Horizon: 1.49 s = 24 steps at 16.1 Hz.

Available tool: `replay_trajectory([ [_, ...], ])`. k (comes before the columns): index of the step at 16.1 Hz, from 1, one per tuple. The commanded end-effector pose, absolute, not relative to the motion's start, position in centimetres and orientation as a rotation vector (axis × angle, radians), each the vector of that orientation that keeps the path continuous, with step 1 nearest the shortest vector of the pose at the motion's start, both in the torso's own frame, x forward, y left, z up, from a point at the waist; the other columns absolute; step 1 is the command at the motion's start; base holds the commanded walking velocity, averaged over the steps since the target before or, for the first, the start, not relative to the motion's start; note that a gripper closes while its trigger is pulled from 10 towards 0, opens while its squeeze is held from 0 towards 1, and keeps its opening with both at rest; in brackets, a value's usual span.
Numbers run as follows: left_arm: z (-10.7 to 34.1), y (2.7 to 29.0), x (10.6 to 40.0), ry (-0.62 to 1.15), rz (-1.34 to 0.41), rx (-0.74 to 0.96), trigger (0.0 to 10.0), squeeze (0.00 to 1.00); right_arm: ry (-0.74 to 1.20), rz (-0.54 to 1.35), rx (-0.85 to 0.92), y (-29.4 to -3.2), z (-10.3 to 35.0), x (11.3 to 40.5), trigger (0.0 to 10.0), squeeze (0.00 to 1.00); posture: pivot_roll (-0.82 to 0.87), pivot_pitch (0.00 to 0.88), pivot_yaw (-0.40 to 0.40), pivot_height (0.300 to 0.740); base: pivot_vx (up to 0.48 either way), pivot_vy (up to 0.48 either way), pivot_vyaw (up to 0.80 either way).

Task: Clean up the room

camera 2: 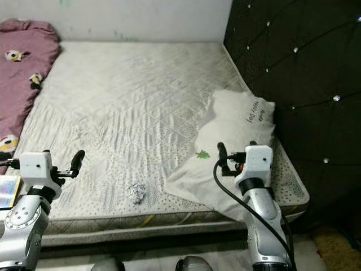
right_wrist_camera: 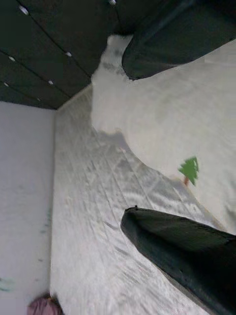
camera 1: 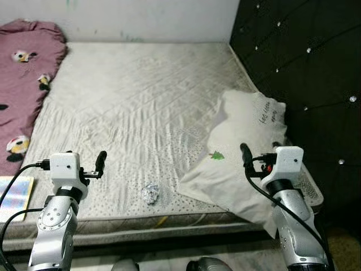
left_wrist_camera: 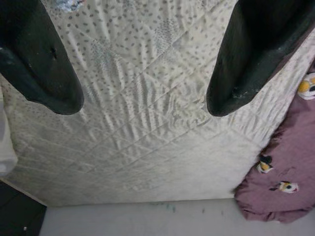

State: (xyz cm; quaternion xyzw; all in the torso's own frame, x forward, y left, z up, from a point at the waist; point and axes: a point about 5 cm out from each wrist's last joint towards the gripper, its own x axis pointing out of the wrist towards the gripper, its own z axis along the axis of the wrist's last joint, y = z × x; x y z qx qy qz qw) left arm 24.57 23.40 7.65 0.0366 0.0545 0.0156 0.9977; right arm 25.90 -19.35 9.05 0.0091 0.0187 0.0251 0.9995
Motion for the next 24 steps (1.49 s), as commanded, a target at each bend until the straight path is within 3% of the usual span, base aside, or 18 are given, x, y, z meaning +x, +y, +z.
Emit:
replay_trajectory([
  [1, 7.4, 23.5, 24.6, 0.115, 0.024, 0.090, 10.0, 0.00, 0.029, 0.045, 0.027, -19.6, 9.4, 25.8, 10.0, 0.00, 0.00, 0.056, -0.075, 0.740, 0.000, 0.412, 0.00],
  [7, 6.9, 24.2, 25.3, 0.149, -0.061, 0.131, 10.0, 0.00, 0.027, 0.108, -0.031, -18.1, 9.8, 26.8, 10.0, 0.00, 0.01, 0.069, -0.074, 0.740, 0.000, 0.173, 0.00],
  [14, 8.8, 21.0, 26.3, 0.056, -0.084, 0.002, 10.0, 0.00, 0.007, 0.136, -0.007, -17.5, 10.2, 26.6, 10.0, 0.00, 0.00, 0.078, -0.071, 0.740, 0.000, 0.000, 0.00],
  [24, 8.4, 19.7, 24.9, 0.090, -0.083, -0.037, 10.0, 0.00, -0.006, 0.056, -0.006, -18.5, 10.5, 26.4, 10.0, 0.00, 0.00, 0.098, -0.072, 0.740, 0.000, 0.444, 0.21],
])
